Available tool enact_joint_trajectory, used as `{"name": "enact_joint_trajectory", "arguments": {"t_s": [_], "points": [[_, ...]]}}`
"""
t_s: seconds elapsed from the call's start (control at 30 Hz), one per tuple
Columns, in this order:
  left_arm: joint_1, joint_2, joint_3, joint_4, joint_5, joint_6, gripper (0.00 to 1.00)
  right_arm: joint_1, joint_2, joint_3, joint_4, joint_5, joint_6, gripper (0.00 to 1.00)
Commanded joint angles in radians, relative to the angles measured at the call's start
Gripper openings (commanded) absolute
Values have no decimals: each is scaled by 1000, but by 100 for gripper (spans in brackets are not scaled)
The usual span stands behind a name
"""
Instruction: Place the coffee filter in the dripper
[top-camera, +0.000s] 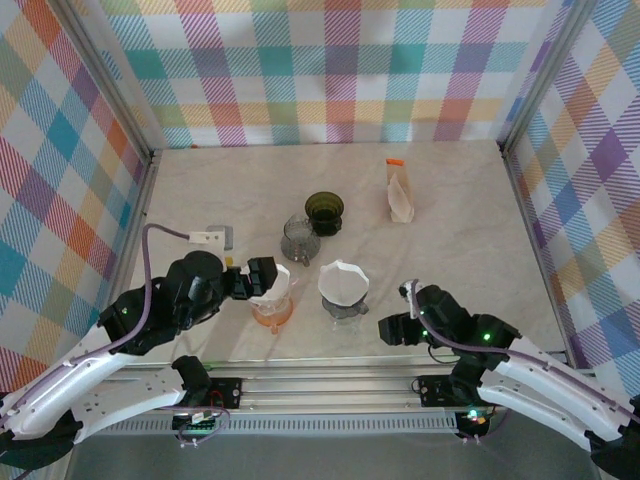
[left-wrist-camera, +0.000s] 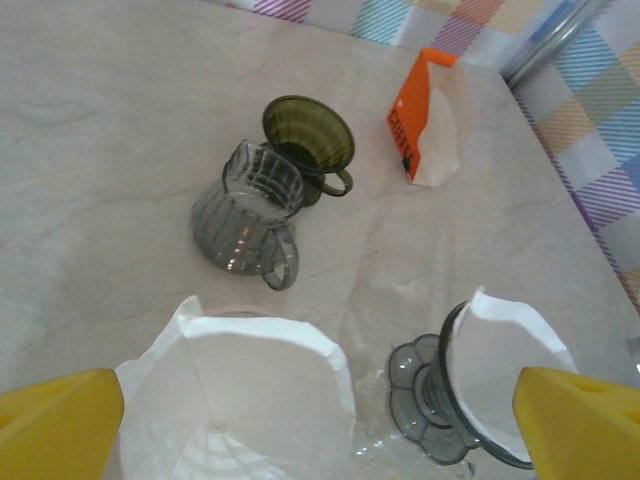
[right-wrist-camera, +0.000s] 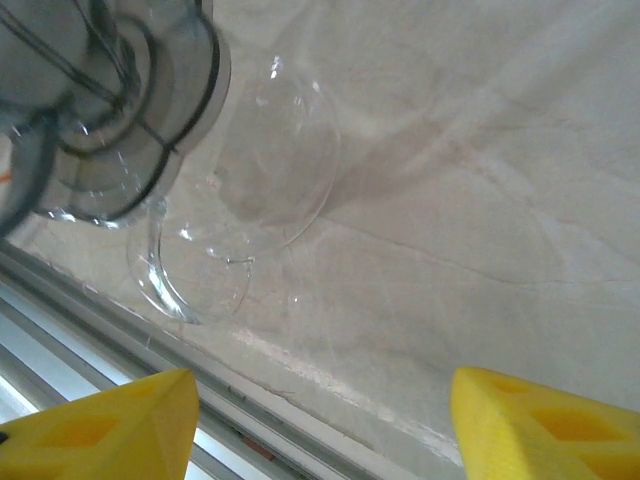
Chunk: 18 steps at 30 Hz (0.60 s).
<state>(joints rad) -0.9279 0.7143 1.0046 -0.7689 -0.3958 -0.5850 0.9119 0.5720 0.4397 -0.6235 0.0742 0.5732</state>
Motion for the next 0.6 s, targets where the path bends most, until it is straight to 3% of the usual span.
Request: {"name": "enact_joint_trajectory", "arguments": {"t_s": [0.0, 0.57], "points": [[-12, -28, -35, -20, -48, -38, 100, 42, -26, -53, 179, -25, 14, 67], [-11, -28, -90, 3, -43, -62, 100, 189, 56, -220, 533, 43, -40, 68]]}}
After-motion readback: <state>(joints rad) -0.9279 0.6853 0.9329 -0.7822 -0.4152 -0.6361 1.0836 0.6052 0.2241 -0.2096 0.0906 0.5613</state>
